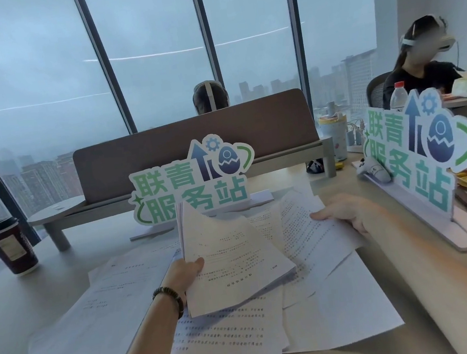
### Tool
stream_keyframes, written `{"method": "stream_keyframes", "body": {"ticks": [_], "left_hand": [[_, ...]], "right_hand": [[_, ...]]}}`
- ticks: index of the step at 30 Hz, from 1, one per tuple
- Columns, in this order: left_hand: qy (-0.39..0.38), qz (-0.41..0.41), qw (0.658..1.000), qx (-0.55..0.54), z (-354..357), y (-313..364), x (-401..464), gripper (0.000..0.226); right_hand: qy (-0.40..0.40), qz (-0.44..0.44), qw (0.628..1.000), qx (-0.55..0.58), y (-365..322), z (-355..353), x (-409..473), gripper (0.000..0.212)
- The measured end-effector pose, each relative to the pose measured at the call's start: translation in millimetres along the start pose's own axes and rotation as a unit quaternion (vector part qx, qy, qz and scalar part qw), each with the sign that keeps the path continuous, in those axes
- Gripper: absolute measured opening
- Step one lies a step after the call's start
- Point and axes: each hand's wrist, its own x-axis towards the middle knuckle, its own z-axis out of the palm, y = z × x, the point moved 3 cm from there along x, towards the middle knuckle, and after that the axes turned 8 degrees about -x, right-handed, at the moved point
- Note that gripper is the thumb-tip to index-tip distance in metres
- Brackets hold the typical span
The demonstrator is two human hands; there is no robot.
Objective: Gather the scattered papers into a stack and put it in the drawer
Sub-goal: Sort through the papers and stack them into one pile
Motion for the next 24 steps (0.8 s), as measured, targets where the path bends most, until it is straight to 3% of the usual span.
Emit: {"method": "stream_keyframes", "body": {"ticks": [12, 15, 20, 24], "left_hand": [[-0.006, 0.018, 1.000, 0.017, 4.7, 3.8, -7.1, 0.014], [-0.018, 0.018, 1.000, -0.013, 4.9, 4.3, -7.8, 0.016], [-0.060, 0.023, 0.993, -0.094, 5.2, 8.9, -16.6, 0.012], [-0.087, 0.032, 0.988, -0.127, 3.9, 8.9, -19.4, 0.019]], "right_hand": [[-0.034, -0.150, 0.978, 0.142, -72.0, 7.4, -28.4, 0.039], [-0.065, -0.187, 0.972, 0.127, -102.5, 8.6, -39.2, 0.043], [-0.139, -0.234, 0.946, 0.176, -131.3, 10.9, -60.1, 0.024], [-0.178, -0.242, 0.930, 0.213, -120.9, 7.8, -56.5, 0.037]]}}
